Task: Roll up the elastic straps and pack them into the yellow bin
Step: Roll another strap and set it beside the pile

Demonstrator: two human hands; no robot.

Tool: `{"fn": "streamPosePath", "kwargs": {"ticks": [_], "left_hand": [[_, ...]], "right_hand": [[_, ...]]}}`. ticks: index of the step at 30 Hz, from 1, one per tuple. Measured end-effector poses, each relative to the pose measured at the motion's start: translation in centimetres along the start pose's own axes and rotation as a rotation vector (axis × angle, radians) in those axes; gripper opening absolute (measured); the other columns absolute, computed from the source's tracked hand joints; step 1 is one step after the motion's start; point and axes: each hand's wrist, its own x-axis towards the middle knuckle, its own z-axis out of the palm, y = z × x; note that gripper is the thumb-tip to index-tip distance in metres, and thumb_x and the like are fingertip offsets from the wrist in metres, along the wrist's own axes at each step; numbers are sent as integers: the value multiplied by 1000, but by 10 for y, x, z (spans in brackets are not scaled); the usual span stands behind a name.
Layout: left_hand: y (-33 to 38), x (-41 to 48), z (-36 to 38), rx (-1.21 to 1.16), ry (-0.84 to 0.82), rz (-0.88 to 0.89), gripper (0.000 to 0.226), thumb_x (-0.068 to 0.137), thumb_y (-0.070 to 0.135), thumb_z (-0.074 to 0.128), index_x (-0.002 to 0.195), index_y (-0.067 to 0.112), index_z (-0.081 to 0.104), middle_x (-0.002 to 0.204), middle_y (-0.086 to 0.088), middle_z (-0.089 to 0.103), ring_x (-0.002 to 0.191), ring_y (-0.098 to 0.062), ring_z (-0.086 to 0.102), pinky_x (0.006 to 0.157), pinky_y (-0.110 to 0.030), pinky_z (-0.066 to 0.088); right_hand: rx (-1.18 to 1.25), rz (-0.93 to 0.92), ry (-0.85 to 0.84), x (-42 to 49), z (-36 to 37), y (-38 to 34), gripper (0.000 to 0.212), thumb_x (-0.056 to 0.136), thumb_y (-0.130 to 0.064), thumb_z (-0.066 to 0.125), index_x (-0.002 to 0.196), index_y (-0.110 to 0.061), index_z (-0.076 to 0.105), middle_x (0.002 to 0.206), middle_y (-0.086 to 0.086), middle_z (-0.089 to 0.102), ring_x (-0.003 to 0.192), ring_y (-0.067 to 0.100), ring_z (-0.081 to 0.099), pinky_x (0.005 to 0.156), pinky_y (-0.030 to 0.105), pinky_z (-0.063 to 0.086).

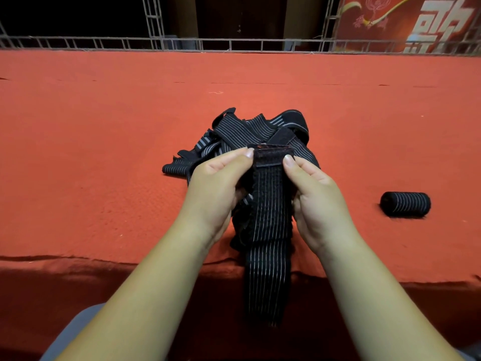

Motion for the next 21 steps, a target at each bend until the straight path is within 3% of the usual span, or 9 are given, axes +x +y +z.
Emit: {"fn": "streamPosePath", "kwargs": {"ticks": [5, 10, 14, 19, 21], "left_hand": [[-3, -1, 1, 16, -61, 12, 29, 110, 10, 55, 126, -1, 77, 123, -17, 79, 108, -19, 75, 84, -27, 60], [-3, -3, 3, 41, -75, 40, 29, 109, 6, 54, 126, 1, 76, 118, -12, 81, 108, -18, 77, 86, -27, 60], [-7, -2, 0, 142, -114, 117, 25, 104, 14, 64, 124, 11, 78, 123, -10, 80, 120, -26, 74, 106, -43, 57], [-10, -4, 4, 276, -76, 208, 31, 99, 0, 72, 125, 16, 78, 115, 4, 82, 111, -9, 76, 95, -25, 58], [-10, -4, 5, 277, -40, 212, 28, 101, 2, 71, 123, 17, 80, 114, 3, 83, 108, -11, 76, 95, -27, 59]], "right_hand": [[-16, -21, 28, 1, -2, -1, 27, 109, -20, 61, 123, -3, 77, 116, 17, 81, 101, 24, 77, 84, 33, 62], [-67, -54, 89, 2, -3, 0, 22, 109, -20, 64, 117, -7, 79, 109, 14, 82, 95, 22, 76, 85, 36, 60], [-131, -90, 142, -1, -1, 0, 20, 109, -20, 65, 112, -9, 80, 102, 9, 83, 89, 17, 75, 75, 29, 60], [-136, -80, 164, -4, 0, -1, 21, 108, -24, 66, 104, -6, 77, 88, 4, 78, 78, 15, 70, 66, 27, 57], [-160, -84, 160, -5, 0, -1, 27, 108, -27, 66, 99, -3, 75, 86, 5, 74, 77, 16, 66, 68, 32, 54]]}}
